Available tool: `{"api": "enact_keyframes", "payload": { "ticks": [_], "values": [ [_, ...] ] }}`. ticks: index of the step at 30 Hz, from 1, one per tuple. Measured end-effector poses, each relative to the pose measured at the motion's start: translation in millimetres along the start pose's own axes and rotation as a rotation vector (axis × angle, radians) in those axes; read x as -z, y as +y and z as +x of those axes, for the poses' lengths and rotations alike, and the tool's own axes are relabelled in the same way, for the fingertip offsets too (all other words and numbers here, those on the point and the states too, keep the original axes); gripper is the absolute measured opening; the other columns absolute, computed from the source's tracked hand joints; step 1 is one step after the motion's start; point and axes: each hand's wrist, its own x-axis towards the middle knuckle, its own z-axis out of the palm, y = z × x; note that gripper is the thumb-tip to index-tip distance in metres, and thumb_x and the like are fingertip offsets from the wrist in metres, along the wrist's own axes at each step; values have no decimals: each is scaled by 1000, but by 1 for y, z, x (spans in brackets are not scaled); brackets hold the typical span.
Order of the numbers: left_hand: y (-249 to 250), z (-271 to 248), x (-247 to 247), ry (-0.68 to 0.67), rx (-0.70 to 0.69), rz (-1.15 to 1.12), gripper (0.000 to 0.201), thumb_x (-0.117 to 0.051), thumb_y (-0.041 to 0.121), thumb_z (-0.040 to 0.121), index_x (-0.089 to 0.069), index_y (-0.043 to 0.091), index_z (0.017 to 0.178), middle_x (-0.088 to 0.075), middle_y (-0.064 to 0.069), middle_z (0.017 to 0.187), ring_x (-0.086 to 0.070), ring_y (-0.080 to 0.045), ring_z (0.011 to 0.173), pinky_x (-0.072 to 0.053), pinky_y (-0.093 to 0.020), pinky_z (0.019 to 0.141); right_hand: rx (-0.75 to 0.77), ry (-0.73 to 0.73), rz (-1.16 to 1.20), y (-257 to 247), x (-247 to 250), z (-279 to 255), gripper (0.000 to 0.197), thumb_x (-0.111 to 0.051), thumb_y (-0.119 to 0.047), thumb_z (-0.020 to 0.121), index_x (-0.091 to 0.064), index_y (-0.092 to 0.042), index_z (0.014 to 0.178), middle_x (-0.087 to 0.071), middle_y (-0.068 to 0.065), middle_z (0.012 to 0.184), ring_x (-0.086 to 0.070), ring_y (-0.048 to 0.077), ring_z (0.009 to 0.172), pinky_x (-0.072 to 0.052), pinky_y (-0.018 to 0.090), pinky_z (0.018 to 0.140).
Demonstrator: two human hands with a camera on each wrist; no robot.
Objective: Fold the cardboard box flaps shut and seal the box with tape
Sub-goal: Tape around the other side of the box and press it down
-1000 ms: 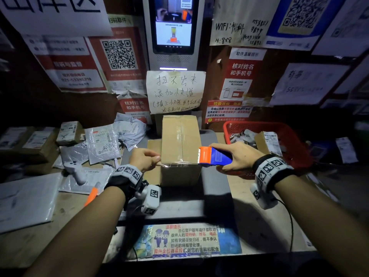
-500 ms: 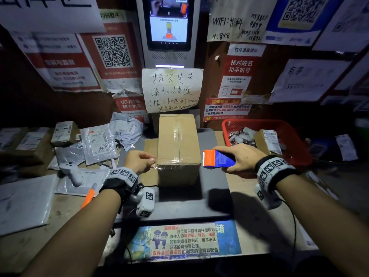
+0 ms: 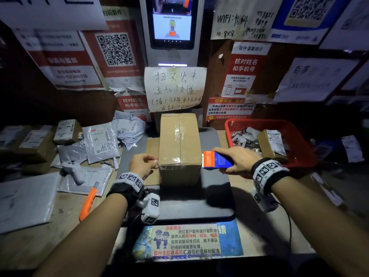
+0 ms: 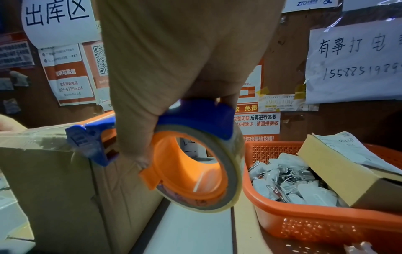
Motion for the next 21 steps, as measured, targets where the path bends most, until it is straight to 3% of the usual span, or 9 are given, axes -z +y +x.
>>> {"api": "enact_keyframes", "payload": {
  "ticks": [4,6,8,10,13,15,17,19,21],
  "values": [
    [-5,-1,-1,57,-104,69,23,-70,5,85,-71,25,75,-73,-5,74,-68,-17,64,-54,-34,65,-11,-1,4,-1,-4,3,74,-65,-48,78,-25,-47,141,-64,-3,94,-60,20,79,-57,40,70],
    [-6,-2,-3,105,-142,91,18,-71,8,84,-72,25,79,-73,0,74,-70,-17,67,-59,-41,72,-15,3,-9,-3,-3,4,76,-65,-47,78,-24,-47,142,-63,-1,95,-60,22,81,-57,42,72],
    [-5,-5,-5,145,-144,79,21,-71,8,84,-74,23,99,-72,3,76,-71,-20,73,-59,-48,77,-15,11,-30,-4,-1,4,76,-64,-47,77,-24,-47,141,-64,1,95,-61,24,82,-57,42,72],
    [-1,-7,-5,132,-111,79,51,-70,9,85,-60,25,132,-73,2,81,-69,-29,87,-58,-51,82,-18,12,-45,-5,0,4,77,-64,-46,76,-23,-47,141,-65,2,96,-61,25,83,-56,41,73],
    [4,-4,-3,103,-117,144,72,-72,9,85,-41,27,147,-72,-2,110,-61,-29,113,-52,-47,96,-31,5,-66,-7,1,4,78,-65,-45,77,-22,-46,142,-64,2,95,-61,25,83,-56,39,72],
    [5,-2,0,99,-141,218,70,-74,14,83,-43,24,145,-65,-5,125,-53,-28,124,-44,-47,105,-37,6,-69,-8,2,3,76,-66,-42,77,-24,-45,141,-64,2,94,-62,25,82,-56,40,72],
    [5,-4,3,74,-139,313,62,-76,24,83,-49,20,138,-62,-7,126,-53,-29,122,-42,-43,104,-45,15,-68,-8,4,0,71,-66,-39,77,-30,-44,137,-61,-2,87,-61,24,78,-56,39,69],
    [5,-11,5,62,-117,375,51,-78,26,81,-55,18,125,-59,-8,116,-55,-26,108,-43,-36,94,-48,23,-59,-7,5,-4,68,-66,-36,76,-34,-43,135,-58,-3,82,-60,23,75,-56,38,67],
    [7,-14,4,110,-174,387,28,-75,15,82,-61,16,105,-60,-7,99,-59,-26,93,-45,-30,83,-47,28,-64,-9,4,-6,68,-66,-37,76,-33,-43,135,-60,-3,83,-60,23,74,-55,37,65]
  ]
}}
